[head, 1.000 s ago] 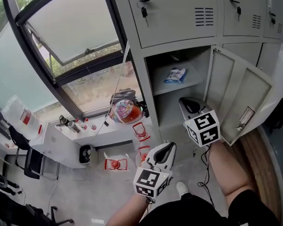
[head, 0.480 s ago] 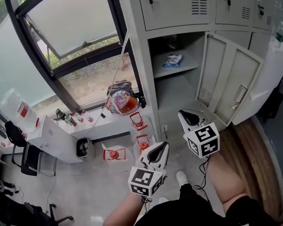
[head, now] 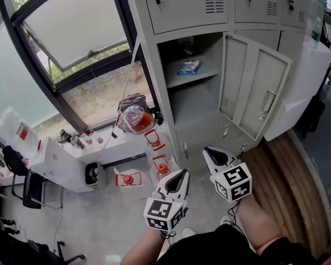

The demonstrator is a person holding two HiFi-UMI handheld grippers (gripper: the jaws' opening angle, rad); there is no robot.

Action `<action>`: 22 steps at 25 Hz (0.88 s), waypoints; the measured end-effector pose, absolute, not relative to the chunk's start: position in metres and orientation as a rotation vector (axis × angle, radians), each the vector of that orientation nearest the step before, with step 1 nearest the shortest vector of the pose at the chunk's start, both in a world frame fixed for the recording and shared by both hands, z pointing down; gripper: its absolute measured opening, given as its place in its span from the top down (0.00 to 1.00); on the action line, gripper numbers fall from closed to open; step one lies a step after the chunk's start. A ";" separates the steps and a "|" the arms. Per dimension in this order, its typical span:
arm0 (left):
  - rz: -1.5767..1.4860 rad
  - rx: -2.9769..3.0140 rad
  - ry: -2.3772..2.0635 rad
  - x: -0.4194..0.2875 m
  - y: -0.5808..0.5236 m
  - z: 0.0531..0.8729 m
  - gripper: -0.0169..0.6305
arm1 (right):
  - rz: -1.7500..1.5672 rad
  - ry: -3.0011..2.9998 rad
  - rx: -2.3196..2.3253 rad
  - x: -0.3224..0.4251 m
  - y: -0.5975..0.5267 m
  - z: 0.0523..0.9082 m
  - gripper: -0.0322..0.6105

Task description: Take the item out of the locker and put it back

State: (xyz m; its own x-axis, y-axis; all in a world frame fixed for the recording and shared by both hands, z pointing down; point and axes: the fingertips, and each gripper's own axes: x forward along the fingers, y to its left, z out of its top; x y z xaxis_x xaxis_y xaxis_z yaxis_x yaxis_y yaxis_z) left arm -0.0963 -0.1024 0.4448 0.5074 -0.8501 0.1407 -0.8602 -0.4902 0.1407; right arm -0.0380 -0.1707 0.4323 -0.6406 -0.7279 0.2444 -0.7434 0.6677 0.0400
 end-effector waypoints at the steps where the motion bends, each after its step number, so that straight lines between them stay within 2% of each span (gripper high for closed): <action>1: 0.076 2.554 -1.473 -0.093 -0.102 0.444 0.94 | 0.100 -2.650 1.181 -0.035 -0.166 0.434 0.87; 22: 0.043 2.425 -1.666 0.004 -0.090 0.436 0.94 | 0.100 -2.753 0.915 0.045 -0.133 0.438 0.87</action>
